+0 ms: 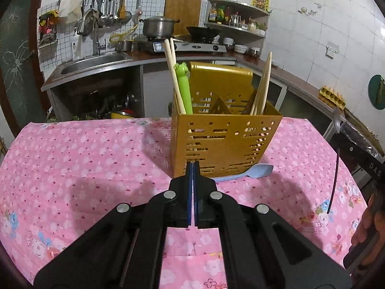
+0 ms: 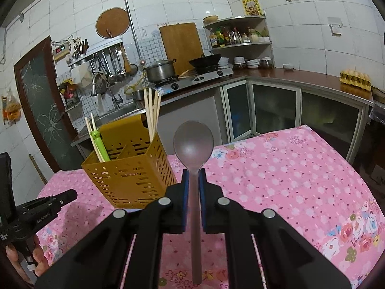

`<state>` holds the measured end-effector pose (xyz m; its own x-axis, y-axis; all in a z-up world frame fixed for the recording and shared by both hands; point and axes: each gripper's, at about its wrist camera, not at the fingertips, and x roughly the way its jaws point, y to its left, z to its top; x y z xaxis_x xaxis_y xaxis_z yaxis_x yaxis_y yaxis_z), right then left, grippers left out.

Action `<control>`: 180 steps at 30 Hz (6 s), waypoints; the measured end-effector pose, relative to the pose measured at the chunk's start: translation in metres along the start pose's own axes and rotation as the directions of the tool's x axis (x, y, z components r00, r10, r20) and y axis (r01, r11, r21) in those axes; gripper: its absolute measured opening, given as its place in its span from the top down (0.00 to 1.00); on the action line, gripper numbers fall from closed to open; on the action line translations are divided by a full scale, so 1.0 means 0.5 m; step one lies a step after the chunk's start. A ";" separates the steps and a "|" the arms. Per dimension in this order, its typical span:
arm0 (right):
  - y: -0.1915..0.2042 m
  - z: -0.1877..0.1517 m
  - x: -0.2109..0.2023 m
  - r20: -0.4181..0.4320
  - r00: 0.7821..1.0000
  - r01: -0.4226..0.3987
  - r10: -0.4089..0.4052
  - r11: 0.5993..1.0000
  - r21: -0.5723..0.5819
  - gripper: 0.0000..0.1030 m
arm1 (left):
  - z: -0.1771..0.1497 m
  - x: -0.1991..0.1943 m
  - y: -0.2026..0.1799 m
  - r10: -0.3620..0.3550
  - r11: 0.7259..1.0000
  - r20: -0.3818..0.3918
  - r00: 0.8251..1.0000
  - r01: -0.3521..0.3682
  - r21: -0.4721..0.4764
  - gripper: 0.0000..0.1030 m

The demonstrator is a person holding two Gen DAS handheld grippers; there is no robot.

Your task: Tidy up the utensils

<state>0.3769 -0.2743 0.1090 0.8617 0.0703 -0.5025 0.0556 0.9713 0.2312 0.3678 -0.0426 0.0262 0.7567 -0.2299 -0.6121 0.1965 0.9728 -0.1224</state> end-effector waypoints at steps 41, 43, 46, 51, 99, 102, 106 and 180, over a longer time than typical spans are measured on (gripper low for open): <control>0.135 0.020 0.168 0.107 0.977 -0.168 0.186 0.973 -0.161 0.84 | -0.009 -0.094 0.091 0.143 0.989 0.218 0.965 -0.130 -0.073 0.25; 0.132 0.016 0.160 0.084 0.979 -0.174 0.188 0.974 -0.145 0.57 | -0.017 -0.106 0.087 0.140 0.989 0.216 0.966 -0.128 -0.071 0.24; 0.125 0.007 0.120 0.090 0.980 -0.162 0.175 0.977 -0.140 0.49 | -0.032 -0.135 0.082 0.144 0.989 0.229 0.963 -0.131 -0.071 0.19; 0.113 -0.027 0.016 0.094 0.984 -0.140 0.154 0.979 -0.146 0.40 | -0.068 -0.203 0.064 0.153 0.988 0.266 0.952 -0.142 -0.058 0.08; 0.125 -0.329 -0.376 0.253 0.967 0.074 -0.016 0.972 -0.221 0.04 | -0.396 -0.395 -0.023 0.162 0.978 0.421 0.892 -0.203 0.053 0.05; 0.127 -0.330 -0.377 0.256 0.966 0.079 -0.019 0.972 -0.223 0.04 | -0.397 -0.394 -0.025 0.159 0.978 0.422 0.893 -0.202 0.058 0.05; 0.128 -0.330 -0.379 0.260 0.966 0.081 -0.020 0.971 -0.224 0.04 | -0.398 -0.392 -0.025 0.157 0.978 0.421 0.893 -0.201 0.062 0.05; 0.131 -0.331 -0.378 0.254 0.966 0.103 -0.040 0.965 -0.239 0.04 | -0.402 -0.396 -0.020 0.142 0.983 0.425 0.894 -0.179 0.046 0.05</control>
<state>0.1342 -0.1864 0.0812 0.9587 -0.0290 -0.2831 0.0220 0.9994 -0.0279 0.0907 -0.0011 -0.0081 0.9693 -0.0787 -0.2328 0.0869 0.9959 0.0252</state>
